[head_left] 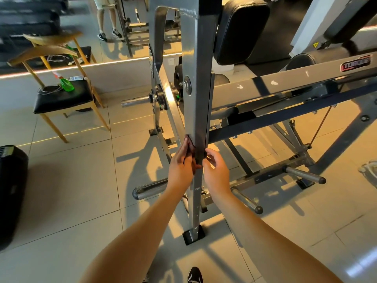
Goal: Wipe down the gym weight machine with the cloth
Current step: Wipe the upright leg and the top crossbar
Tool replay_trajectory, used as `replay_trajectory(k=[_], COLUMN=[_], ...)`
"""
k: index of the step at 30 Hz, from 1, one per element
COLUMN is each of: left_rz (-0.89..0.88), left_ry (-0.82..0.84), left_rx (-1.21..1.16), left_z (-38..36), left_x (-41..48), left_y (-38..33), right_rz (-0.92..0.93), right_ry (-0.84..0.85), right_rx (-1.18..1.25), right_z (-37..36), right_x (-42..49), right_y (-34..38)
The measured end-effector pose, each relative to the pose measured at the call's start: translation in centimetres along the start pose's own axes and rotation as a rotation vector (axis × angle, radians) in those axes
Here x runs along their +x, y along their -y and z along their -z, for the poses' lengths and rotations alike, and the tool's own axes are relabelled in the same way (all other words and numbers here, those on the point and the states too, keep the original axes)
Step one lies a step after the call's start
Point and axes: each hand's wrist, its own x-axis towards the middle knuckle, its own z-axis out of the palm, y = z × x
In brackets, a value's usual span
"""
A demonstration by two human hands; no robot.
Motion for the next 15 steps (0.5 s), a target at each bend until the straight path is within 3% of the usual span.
replay_trajectory(k=[2,5,9,12,15], left_rz=[0.001,-0.106,-0.153,-0.114,0.031], left_ry=[0.033,0.053,0.126,0.101,0.021], left_rx=[0.013,0.320,0.384,0.296,0.008], left_z=[0.1,0.2,0.3,0.2,0.1], left_x=[0.1,-0.6,-2.7,-2.3,-0.1], left_y=[0.4,1.9,3.2,1.4,-0.9], right_rz=[-0.017,-0.050,-0.060,-0.051,-0.001], right_ry=[0.007,0.036,0.021,-0.012,-0.045], right_rx=[0.009,-0.003,0.020,0.028,0.045], right_z=[-0.2,-0.5,-0.8,-0.9,-0.6], right_x=[-0.2,-0.8,-1.1,-0.8,-0.3], right_y=[-0.2,-0.5,-0.7,-0.2,0.7])
